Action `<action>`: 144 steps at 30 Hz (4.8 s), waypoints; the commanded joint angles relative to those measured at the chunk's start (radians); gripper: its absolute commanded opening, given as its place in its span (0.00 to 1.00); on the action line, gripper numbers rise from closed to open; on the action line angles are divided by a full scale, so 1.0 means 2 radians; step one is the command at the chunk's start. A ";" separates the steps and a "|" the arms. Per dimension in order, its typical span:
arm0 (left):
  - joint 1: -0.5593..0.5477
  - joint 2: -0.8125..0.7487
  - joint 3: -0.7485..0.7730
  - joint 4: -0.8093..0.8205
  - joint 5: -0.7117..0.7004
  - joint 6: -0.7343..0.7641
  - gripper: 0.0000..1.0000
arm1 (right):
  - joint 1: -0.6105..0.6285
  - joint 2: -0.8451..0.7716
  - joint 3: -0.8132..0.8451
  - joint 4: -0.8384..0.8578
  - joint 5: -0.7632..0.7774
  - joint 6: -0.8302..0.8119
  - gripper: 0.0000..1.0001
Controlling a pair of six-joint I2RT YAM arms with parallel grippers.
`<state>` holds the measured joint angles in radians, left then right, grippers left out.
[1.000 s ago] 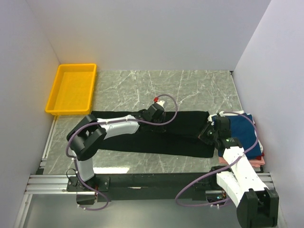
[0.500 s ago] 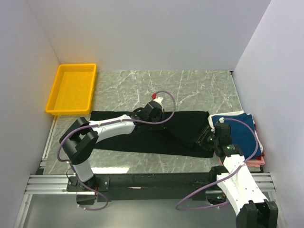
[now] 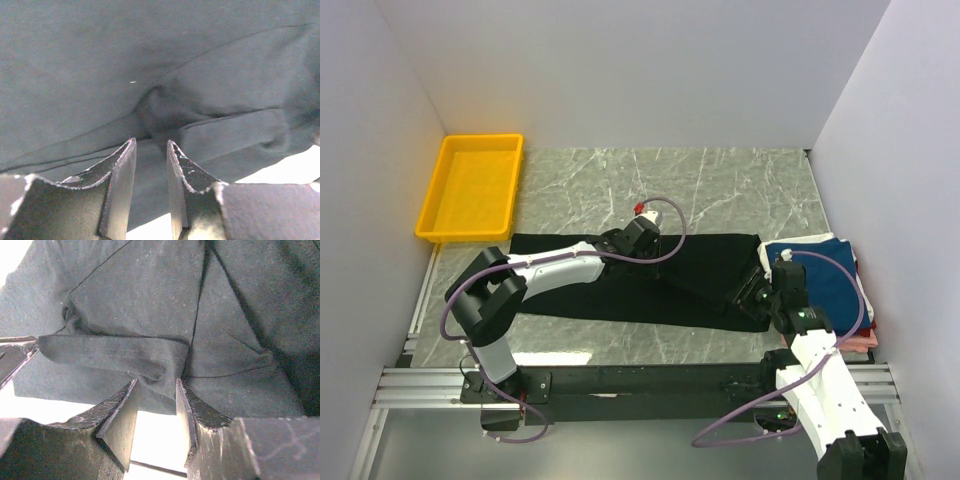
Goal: Fold and stack the t-shirts
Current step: Fold the tshirt
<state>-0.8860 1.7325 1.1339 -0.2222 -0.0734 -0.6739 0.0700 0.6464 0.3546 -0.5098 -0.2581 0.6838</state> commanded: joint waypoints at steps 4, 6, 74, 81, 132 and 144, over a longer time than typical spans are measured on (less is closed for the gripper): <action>0.000 -0.022 0.024 -0.032 -0.041 -0.007 0.36 | 0.014 -0.006 0.027 0.013 -0.004 0.006 0.42; 0.000 -0.036 0.030 -0.029 -0.033 -0.008 0.35 | 0.019 0.022 0.037 0.026 -0.004 0.010 0.41; 0.008 -0.062 -0.050 -0.044 -0.015 -0.049 0.01 | 0.199 0.205 0.037 0.152 0.075 0.084 0.35; 0.033 -0.100 -0.097 -0.044 -0.019 -0.058 0.02 | 0.197 0.132 0.093 0.078 0.128 0.065 0.37; -0.062 -0.092 -0.190 -0.025 0.015 -0.209 0.08 | 0.144 0.717 0.569 0.024 0.050 -0.014 0.37; -0.072 -0.005 -0.062 -0.009 0.037 -0.205 0.09 | 0.151 0.859 0.860 -0.097 0.000 -0.052 0.38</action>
<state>-1.0172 1.7107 0.9340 -0.2081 -0.0330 -1.1065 0.3725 2.3505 1.9438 -0.6384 -0.2481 0.6289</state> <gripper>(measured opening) 0.090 0.380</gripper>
